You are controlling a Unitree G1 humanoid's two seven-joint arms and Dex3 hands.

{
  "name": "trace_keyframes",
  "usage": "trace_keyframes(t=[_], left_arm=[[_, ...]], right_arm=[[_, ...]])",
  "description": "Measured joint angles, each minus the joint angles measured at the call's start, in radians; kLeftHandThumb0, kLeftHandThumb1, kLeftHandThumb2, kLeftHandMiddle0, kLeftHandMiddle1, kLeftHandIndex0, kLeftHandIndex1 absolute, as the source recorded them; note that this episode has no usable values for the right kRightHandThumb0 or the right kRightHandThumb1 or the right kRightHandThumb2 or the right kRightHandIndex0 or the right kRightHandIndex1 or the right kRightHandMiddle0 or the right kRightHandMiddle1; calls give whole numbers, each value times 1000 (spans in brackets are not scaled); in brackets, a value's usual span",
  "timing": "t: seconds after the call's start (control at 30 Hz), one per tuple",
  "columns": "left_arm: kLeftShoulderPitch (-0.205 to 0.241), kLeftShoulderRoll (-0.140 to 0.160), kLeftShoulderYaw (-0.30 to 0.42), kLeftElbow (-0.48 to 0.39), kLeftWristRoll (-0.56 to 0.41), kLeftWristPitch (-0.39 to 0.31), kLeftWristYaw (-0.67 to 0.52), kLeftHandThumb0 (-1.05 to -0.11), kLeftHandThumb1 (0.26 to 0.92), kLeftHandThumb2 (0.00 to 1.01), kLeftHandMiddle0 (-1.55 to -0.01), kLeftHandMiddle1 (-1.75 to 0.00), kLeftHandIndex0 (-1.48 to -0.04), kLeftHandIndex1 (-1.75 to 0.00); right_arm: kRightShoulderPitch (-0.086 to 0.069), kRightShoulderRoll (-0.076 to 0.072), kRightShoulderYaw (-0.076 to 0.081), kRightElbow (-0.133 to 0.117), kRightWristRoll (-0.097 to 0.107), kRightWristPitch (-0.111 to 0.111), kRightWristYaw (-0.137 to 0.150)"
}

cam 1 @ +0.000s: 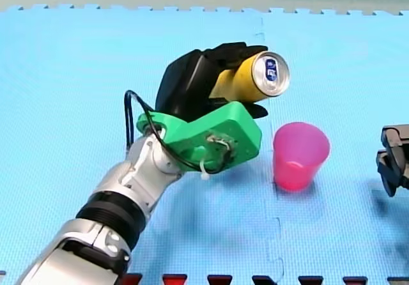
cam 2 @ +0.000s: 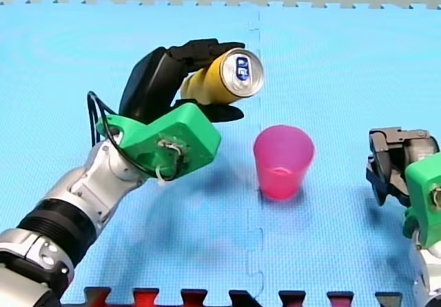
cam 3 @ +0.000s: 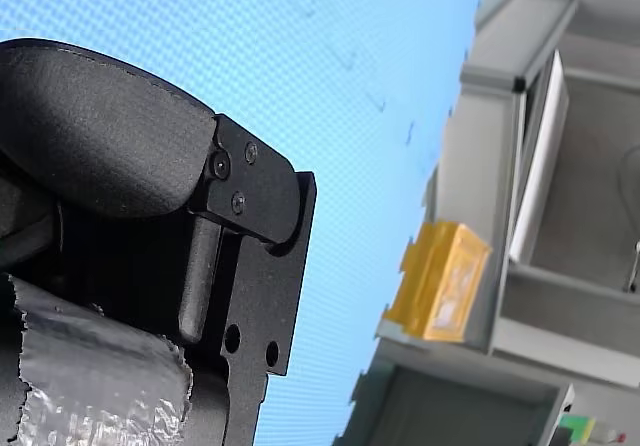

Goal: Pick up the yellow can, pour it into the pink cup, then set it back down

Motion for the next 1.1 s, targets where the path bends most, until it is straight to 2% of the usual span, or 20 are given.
trace_keyframes(t=[0.2, 0.5, 0.7, 1.03, 1.07, 1.1], left_arm=[[-32, 7, -31, 17, 33, 3, 45, -392, 749, 1, -1309, -8, -1230, -3], [-74, 14, -93, 70, 106, 5, 145, -386, 753, 2, -1346, -16, -1247, -5], [-119, 16, -167, 73, 198, 50, 228, -383, 759, 3, -1370, -22, -1252, -4], [-155, 23, -299, 73, 333, 122, 281, -350, 805, 14, -1432, -52, -1244, -8], [-158, 24, -310, 74, 344, 127, 286, -355, 816, 10, -1405, -191, -1259, -12], [-160, 24, -319, 74, 351, 132, 292, -356, 827, 5, -1111, -879, -1289, -28]], right_arm=[[-5, 5, 6, 10, -9, -7, -18], [-11, 10, 7, 20, -15, -9, -30], [-17, 13, 7, 26, -14, -9, -32], [-21, 13, 12, 25, -21, -5, -32], [-21, 12, 15, 25, -25, -5, -34], [-21, 11, 17, 24, -29, -5, -37]])
